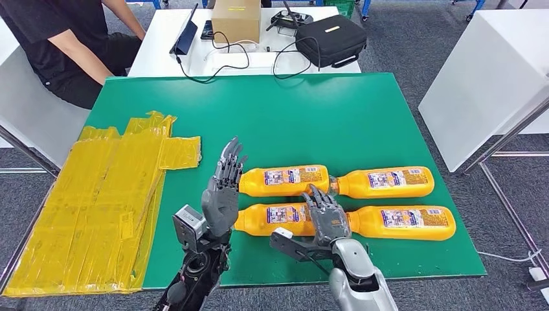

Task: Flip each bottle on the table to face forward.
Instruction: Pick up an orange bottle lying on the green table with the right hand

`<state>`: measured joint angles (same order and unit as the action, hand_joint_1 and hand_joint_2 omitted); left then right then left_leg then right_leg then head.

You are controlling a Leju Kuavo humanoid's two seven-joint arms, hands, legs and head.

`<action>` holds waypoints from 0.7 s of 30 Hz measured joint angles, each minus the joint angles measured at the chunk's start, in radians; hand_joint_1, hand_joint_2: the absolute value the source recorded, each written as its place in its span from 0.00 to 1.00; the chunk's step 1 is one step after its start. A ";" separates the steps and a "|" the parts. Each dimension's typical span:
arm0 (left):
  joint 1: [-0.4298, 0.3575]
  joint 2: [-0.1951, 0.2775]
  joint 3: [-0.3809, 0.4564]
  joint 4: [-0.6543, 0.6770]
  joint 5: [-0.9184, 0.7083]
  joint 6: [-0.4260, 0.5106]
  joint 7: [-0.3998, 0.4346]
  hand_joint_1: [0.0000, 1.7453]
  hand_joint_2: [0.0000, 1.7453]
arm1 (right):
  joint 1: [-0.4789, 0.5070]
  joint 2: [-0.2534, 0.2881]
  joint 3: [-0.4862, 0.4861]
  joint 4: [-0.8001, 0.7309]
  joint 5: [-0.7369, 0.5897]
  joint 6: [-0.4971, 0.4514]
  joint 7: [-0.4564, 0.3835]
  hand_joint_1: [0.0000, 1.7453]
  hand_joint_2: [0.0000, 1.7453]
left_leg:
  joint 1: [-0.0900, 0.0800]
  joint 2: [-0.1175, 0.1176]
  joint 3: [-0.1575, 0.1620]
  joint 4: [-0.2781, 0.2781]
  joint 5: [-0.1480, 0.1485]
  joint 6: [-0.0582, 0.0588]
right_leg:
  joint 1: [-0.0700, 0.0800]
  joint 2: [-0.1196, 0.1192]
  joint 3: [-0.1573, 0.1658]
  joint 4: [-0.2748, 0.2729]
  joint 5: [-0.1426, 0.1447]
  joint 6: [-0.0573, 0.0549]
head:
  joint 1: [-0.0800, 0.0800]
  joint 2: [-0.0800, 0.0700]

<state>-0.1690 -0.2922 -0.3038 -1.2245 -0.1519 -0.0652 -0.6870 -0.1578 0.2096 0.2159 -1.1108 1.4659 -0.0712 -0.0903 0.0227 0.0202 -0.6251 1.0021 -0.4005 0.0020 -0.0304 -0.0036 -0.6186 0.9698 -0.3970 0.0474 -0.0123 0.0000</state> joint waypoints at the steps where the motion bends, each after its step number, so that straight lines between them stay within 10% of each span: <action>1: -0.003 -0.001 0.000 0.003 -0.001 -0.001 0.000 0.00 0.00 | -0.013 0.001 0.002 0.024 0.002 0.001 0.002 1.00 1.00 | 0.000 0.001 0.003 0.000 -0.002 0.000 | 0.000 0.001 0.002 0.000 -0.001 -0.001 | 0.000 0.000; 21: -0.032 -0.015 0.041 0.023 -0.033 -0.027 0.000 0.00 0.00 | -0.138 0.012 0.006 0.231 0.002 0.013 -0.004 1.00 1.00 | 0.001 0.011 0.030 -0.001 -0.011 0.001 | 0.001 0.010 0.021 -0.001 -0.006 -0.002 | 0.000 0.000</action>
<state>-0.2006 -0.3072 -0.2631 -1.2020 -0.1846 -0.0923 -0.6870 -0.2956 0.2216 0.2219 -0.8795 1.4684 -0.0580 -0.0942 0.0240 0.0312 -0.5952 1.0013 -0.4113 0.0029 -0.0295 0.0066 -0.5977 0.9690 -0.4026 0.0453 -0.0123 0.0000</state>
